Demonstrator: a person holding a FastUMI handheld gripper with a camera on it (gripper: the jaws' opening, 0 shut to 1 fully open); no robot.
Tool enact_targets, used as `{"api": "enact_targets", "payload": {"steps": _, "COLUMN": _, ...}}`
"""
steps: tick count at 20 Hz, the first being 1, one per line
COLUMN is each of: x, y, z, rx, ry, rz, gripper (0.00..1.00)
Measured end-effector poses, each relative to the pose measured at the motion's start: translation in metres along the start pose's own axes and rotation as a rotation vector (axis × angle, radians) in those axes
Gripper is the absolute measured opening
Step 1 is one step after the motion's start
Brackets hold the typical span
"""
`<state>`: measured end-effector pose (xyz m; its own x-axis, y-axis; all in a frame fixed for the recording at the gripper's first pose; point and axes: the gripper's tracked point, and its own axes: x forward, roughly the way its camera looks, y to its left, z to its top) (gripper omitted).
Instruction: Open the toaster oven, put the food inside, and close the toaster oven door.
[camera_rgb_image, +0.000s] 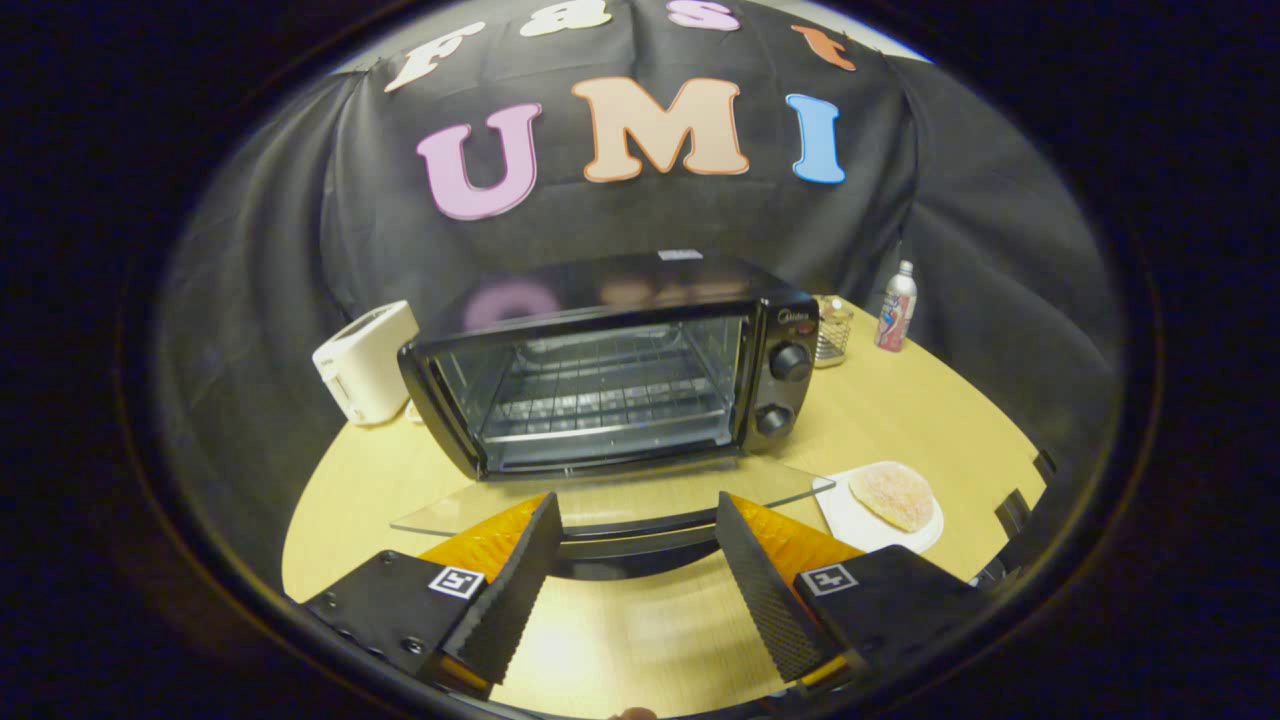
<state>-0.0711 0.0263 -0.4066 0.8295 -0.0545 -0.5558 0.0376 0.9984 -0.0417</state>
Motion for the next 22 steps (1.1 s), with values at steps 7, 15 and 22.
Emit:
{"api": "enact_targets", "payload": {"steps": 7, "x": 0.026, "y": -0.006, "z": -0.063, "rx": -0.062, "ry": 0.144, "rz": -0.017, "gripper": 1.0}}
{"api": "enact_targets", "payload": {"steps": 15, "x": 0.032, "y": -0.027, "z": -0.047, "rx": -0.06, "ry": 0.129, "rz": -0.037, "gripper": 1.0}}
{"api": "enact_targets", "payload": {"steps": 22, "x": 0.033, "y": -0.12, "z": 0.014, "rx": -0.06, "ry": 0.03, "rz": -0.218, "gripper": 0.99}}
